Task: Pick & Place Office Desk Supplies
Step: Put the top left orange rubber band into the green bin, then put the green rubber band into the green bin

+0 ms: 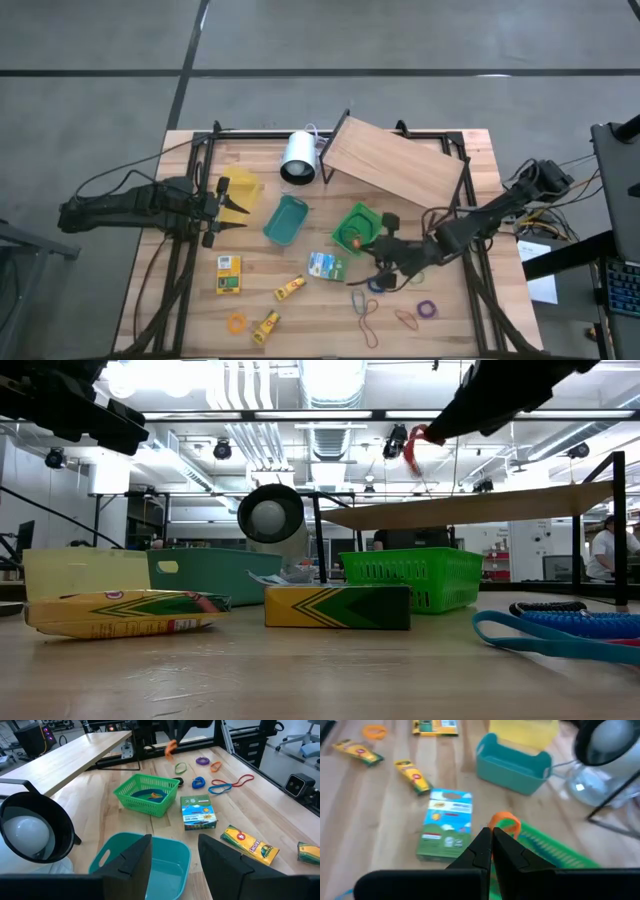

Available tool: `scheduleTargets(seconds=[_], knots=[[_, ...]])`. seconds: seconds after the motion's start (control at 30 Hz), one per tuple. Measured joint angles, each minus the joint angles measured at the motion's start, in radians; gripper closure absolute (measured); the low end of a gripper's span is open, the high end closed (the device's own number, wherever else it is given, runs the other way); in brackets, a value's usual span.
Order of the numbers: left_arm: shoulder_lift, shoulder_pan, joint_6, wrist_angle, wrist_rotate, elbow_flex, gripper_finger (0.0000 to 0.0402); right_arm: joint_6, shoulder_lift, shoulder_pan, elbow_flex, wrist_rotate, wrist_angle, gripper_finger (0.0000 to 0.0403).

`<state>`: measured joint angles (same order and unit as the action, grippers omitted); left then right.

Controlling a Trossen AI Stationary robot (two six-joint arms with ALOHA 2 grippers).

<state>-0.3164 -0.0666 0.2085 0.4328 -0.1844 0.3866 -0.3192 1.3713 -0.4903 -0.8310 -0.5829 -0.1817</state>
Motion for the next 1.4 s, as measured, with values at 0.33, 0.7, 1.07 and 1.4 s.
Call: scheduleTargets(seconds=[0.33,0.7,1.07,1.4], knots=[[0.000,0.000,0.000,0.000,0.000,0.000,0.0238,0.034,0.086,0.110,0.003,0.004,-0.005,0.0394],[0.000,0.000,0.000,-0.001,0.000,0.000,0.0238,0.032,0.273,0.159,0.003,0.065,0.001,0.0394],[0.000,0.000,0.000,-0.001,0.000,0.000,0.0238,-0.003,0.277,0.166,-0.011,0.060,0.010,0.0342],[0.000,0.000,0.000,0.002,0.000,0.000,0.0238,0.012,0.268,0.168,-0.011,0.059,0.008,0.0291]])
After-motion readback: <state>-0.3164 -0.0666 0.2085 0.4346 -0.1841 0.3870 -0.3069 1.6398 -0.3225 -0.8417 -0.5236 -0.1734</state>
